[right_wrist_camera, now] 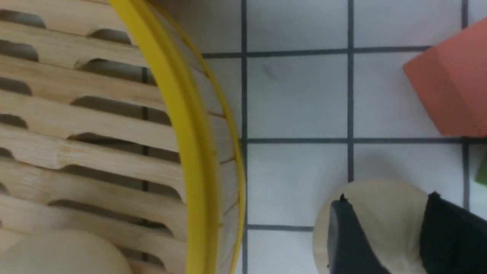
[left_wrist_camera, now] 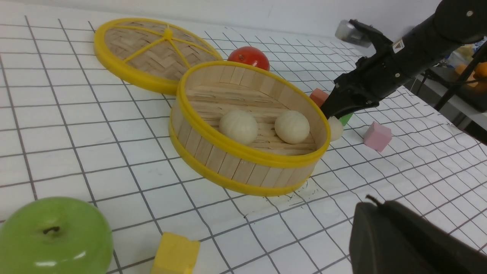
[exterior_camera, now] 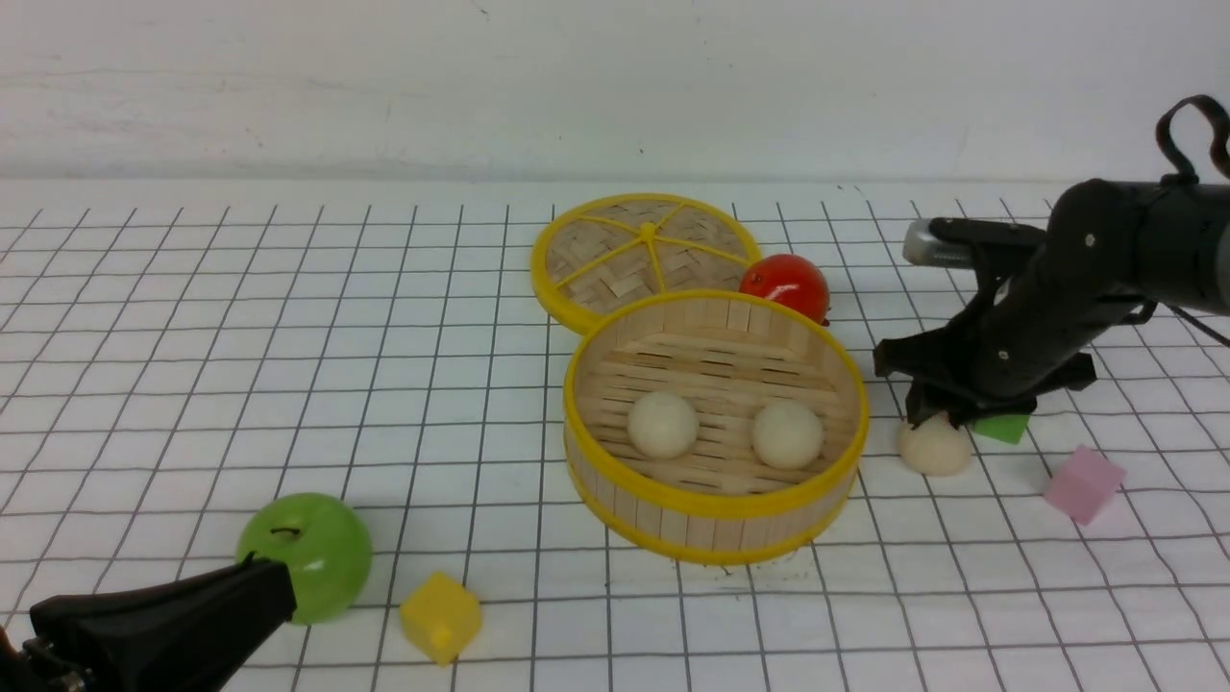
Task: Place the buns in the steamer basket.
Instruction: Use the right arm to grab a steamed stuffed bun, then use the right arm to put the steamed stuffed bun into the steamer
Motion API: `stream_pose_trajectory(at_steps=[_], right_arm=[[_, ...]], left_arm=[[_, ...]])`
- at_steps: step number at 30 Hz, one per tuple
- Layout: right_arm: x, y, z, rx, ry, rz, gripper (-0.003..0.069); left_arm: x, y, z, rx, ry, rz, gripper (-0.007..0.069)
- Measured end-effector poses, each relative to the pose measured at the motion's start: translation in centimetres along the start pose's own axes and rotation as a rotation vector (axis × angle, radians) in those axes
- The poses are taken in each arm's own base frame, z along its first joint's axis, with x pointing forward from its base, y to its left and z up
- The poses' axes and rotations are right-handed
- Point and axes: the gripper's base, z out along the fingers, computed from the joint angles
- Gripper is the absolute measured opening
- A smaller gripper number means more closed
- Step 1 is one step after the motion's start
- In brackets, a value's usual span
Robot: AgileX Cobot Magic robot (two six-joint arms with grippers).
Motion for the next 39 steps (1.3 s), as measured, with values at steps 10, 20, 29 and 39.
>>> stream_pose_trajectory(at_steps=[10,20,29,39], right_arm=[[0.1,-0.2,0.2,0.017,0.008,-0.025,0.0088],[-1.0,3.3,-8.4,-0.083,-0.159,-0.108,0.0006],[-0.4,11.0,-5.4,-0.256,-0.321,-0.226,0.0027],[0.0,11.0,2.1,-0.198,-0.378,-0.199,0.0342]], left_arm=[[0.0,0.0,0.0,0.000,0.000,0.000,0.0011],[0.0,0.0,0.0,0.000,0.000,0.000,0.0017],[0.0,0.0,0.0,0.000,0.003,0.000,0.0022],[0.1,0.0,0.0,0.001,0.006,0.000,0.0036]])
